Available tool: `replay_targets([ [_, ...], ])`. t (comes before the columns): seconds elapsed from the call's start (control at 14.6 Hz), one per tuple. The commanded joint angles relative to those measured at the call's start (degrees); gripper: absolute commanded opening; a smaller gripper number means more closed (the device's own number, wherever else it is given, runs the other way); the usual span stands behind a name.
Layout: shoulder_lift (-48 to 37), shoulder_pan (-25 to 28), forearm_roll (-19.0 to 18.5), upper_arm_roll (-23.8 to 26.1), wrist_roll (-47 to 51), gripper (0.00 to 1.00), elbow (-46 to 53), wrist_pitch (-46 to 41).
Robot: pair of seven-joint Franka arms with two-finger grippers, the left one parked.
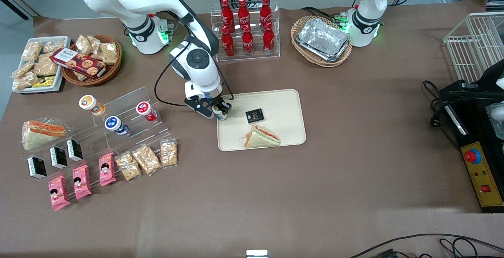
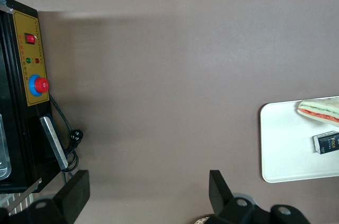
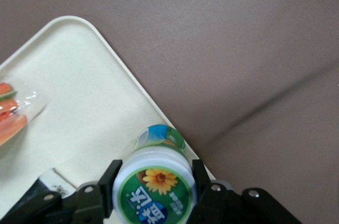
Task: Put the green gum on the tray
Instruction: 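Lower the bottle onto the tray beside the black card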
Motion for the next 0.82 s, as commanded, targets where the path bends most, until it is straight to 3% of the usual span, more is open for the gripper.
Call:
replay_targets([
  [0.0,0.5,0.6,-2.2,-0.2,2.0,0.43,0.2,1.4],
  [0.07,0.6,0.6,-2.2,-0.2,1.9,0.51,0.2,1.4],
  [0.21,1.1,0.6,-2.2,-0.2,2.0,0.52,0.4,2.1],
  [0.27,1.2,0.6,-2.2,-0.2,2.1,0.72,0.4,2.4],
  [0.34,1.4,0.6,-2.2,-0.2,2.2,1.0,0.4,2.5],
  [0.75,1.3,0.4,-2.2,-0.1,3.2,1.0,0.7,2.5],
])
